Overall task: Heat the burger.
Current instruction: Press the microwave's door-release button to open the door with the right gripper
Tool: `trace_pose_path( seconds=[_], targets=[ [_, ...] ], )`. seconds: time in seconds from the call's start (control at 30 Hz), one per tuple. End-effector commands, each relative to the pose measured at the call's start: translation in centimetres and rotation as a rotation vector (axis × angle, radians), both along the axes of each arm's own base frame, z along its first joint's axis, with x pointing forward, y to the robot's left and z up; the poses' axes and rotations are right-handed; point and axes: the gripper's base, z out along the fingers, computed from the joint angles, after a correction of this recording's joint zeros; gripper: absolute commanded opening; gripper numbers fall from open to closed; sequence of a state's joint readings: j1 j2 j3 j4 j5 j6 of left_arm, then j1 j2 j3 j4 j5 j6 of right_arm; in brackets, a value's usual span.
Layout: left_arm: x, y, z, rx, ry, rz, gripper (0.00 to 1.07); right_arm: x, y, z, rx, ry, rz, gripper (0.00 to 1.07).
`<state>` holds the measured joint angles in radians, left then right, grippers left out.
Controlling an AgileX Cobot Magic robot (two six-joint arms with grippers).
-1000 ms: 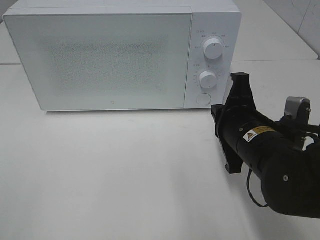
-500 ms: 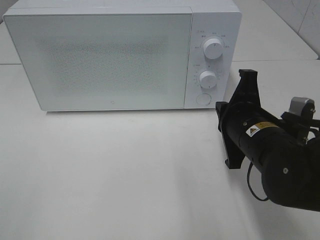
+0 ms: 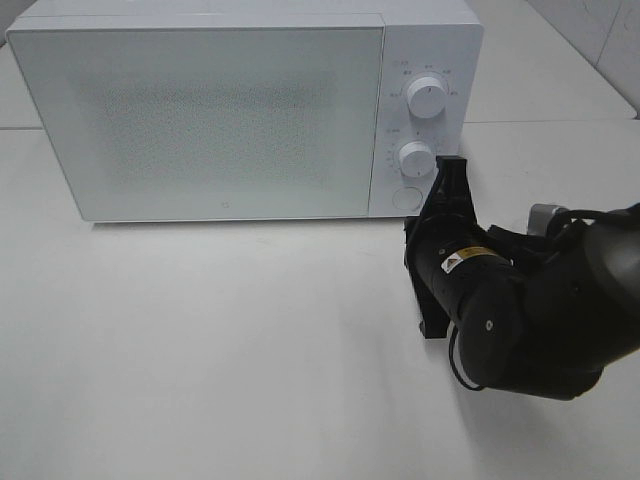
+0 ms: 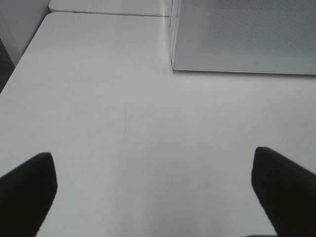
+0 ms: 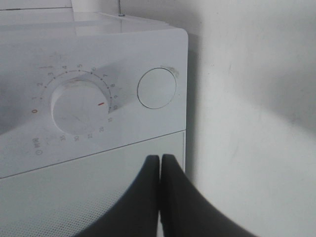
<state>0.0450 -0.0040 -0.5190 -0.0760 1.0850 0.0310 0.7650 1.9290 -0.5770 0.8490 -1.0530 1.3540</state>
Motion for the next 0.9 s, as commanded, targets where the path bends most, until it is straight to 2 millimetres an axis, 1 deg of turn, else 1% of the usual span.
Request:
trace_pose_path(
  seconds=[0.03,0.07,0.13,0.2,0.33,0.47,0.73,0.9],
  targets=[
    [-0.2,0.0,0.0,-0.004,-0.027,-0.004,1.0,0.9,0.3,-0.4,0.004,0.005,-0.005,0.0],
    [-0.2,0.0,0.0,-0.004,-0.027,-0.004,1.0,1.4,0.4,-0.8,0.006,0.022,-0.011,0.0],
    [-0.2,0.0,0.0,-0.004,-0.027,-0.004,1.0,1.7,0.3,-0.9,0.007,0.024,-0.018,0.0],
    [-0.2,0.0,0.0,-0.004,-0.027,-0.004,1.0,2.4,0.0,-1.0,0.006,0.028,-0.036,0.0],
    [-0.2,0.0,0.0,-0.004,-0.027,-0.004,1.0,3.1,-0.1,-0.8,0.001,0.027,-0.039,0.0],
    [-0.2,0.0,0.0,-0.004,-0.027,-0.004,1.0,4.4,-0.1,-0.9,-0.019,0.013,-0.031,0.0],
    [-0.2,0.0,0.0,-0.004,-0.027,-0.004,1.0,5.7,0.4,-1.7,-0.013,0.015,-0.043,0.0],
    [-0.2,0.0,0.0,-0.004,-0.027,-0.004,1.0,6.4,0.1,-1.9,-0.015,0.011,-0.059,0.0]
  ],
)
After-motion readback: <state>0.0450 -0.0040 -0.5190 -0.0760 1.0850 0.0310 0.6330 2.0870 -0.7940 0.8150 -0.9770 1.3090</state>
